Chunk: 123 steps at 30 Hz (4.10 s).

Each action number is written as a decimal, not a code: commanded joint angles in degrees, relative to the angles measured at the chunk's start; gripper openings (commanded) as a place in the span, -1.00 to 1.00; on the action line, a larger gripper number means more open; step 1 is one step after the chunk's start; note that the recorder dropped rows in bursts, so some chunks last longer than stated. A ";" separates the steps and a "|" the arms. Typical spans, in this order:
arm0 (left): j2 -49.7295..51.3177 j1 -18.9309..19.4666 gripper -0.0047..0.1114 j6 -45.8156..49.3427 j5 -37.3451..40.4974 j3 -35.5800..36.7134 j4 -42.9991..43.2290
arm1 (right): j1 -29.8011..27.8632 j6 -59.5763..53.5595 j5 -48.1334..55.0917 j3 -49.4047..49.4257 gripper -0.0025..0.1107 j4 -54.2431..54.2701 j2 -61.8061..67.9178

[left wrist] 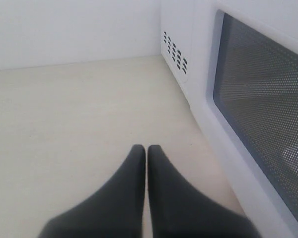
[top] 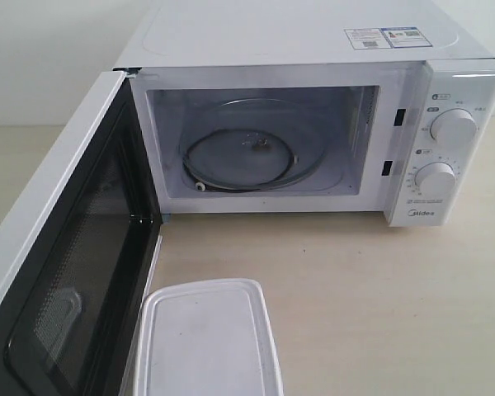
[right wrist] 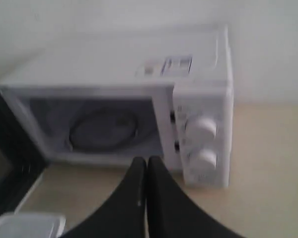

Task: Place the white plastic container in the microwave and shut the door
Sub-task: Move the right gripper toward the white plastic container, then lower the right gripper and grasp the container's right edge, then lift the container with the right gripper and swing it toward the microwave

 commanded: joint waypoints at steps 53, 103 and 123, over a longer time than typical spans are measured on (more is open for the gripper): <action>-0.14 0.09 -0.85 -0.56 -0.12 0.23 0.21 | 2.05 -92.07 27.97 2.00 -0.07 81.24 85.98; -0.14 0.09 -0.85 -0.56 -0.12 0.23 0.21 | 9.92 -89.92 16.06 0.47 -0.08 83.26 85.98; -0.14 0.09 -0.85 -0.56 -0.12 0.23 0.21 | 9.92 -88.57 21.37 0.47 -0.96 82.35 84.39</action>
